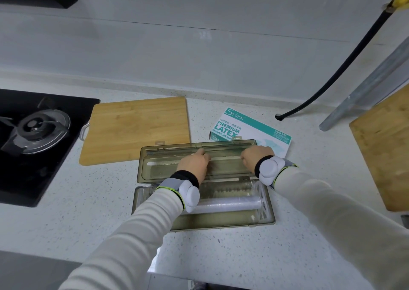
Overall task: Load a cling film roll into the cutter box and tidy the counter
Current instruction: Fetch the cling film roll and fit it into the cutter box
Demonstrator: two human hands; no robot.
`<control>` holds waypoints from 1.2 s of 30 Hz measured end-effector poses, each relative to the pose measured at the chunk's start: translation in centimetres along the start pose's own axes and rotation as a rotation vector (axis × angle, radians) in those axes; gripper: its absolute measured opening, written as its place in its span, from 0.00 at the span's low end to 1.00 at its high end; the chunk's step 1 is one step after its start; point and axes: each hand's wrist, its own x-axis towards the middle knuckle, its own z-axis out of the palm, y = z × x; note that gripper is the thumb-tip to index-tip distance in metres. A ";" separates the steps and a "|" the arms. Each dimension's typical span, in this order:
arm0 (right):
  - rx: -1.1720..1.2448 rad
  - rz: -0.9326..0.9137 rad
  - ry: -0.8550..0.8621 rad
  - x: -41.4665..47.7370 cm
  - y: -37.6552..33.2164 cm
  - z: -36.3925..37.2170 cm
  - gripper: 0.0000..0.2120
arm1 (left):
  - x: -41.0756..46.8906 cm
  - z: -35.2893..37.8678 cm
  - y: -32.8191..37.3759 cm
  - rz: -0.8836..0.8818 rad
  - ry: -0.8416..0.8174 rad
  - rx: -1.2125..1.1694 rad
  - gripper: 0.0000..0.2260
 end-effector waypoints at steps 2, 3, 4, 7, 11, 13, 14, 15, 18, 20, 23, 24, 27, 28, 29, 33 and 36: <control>-0.005 0.003 0.000 0.1 -0.1 -0.1 0.16 | -0.1 -0.2 -0.1 -0.011 0.014 -0.031 0.16; -0.005 0.004 0.006 0.1 0.0 -0.1 0.16 | -0.1 -0.3 -0.1 -0.012 0.019 -0.039 0.16; -0.005 0.003 0.016 0.1 -0.1 -0.1 0.16 | -0.1 -0.3 -0.2 -0.011 0.021 -0.043 0.16; 0.057 0.012 0.079 -0.1 0.4 -0.3 0.16 | -0.1 -0.3 -0.2 0.005 0.017 -0.030 0.16; 0.202 0.021 0.186 -0.3 1.4 -1.3 0.14 | -0.1 -0.1 -0.3 0.010 0.014 -0.040 0.19; 0.232 0.008 0.256 -0.1 1.7 -2.0 0.13 | -0.1 0.0 -0.4 0.012 0.020 -0.044 0.20; 0.245 -0.002 0.299 0.0 1.7 -2.4 0.13 | -0.1 0.1 -0.4 0.013 0.023 -0.043 0.20; 0.266 -0.018 0.339 0.2 1.6 -2.8 0.13 | -0.1 0.2 -0.5 0.011 0.024 -0.042 0.20; 0.357 -0.114 0.377 1.2 0.5 -4.6 0.14 | -0.1 0.4 -0.6 0.012 0.019 -0.042 0.21; 0.370 -0.200 0.297 2.3 -1.0 -5.8 0.15 | -0.1 0.4 -0.8 0.014 0.024 -0.045 0.22; 0.334 -0.270 0.138 3.4 -3.8 -6.7 0.17 | -0.3 0.4 -0.9 0.014 0.033 -0.074 0.23; 0.318 -0.272 0.087 3.7 -4.7 -6.7 0.18 | -0.3 0.4 -0.9 0.017 0.035 -0.081 0.23; 0.226 -0.271 -0.083 4.0 -6.4 -6.7 0.19 | -0.3 0.1 -1.0 0.017 0.040 -0.092 0.24; 0.189 -0.275 -0.128 4.1 -6.8 -6.6 0.19 | -0.4 0.0 -1.0 0.015 0.037 -0.096 0.24; 0.156 -0.278 -0.158 4.3 -7.0 -6.6 0.19 | -0.4 -0.1 -1.0 0.014 0.034 -0.095 0.24; 0.116 -0.282 -0.186 4.9 -7.1 -6.2 0.18 | -0.7 -0.3 -1.1 0.026 0.051 -0.105 0.24; 0.155 -0.296 -0.166 5.2 -7.0 -6.4 0.18 | -0.8 -0.4 -1.4 0.026 0.071 -0.107 0.25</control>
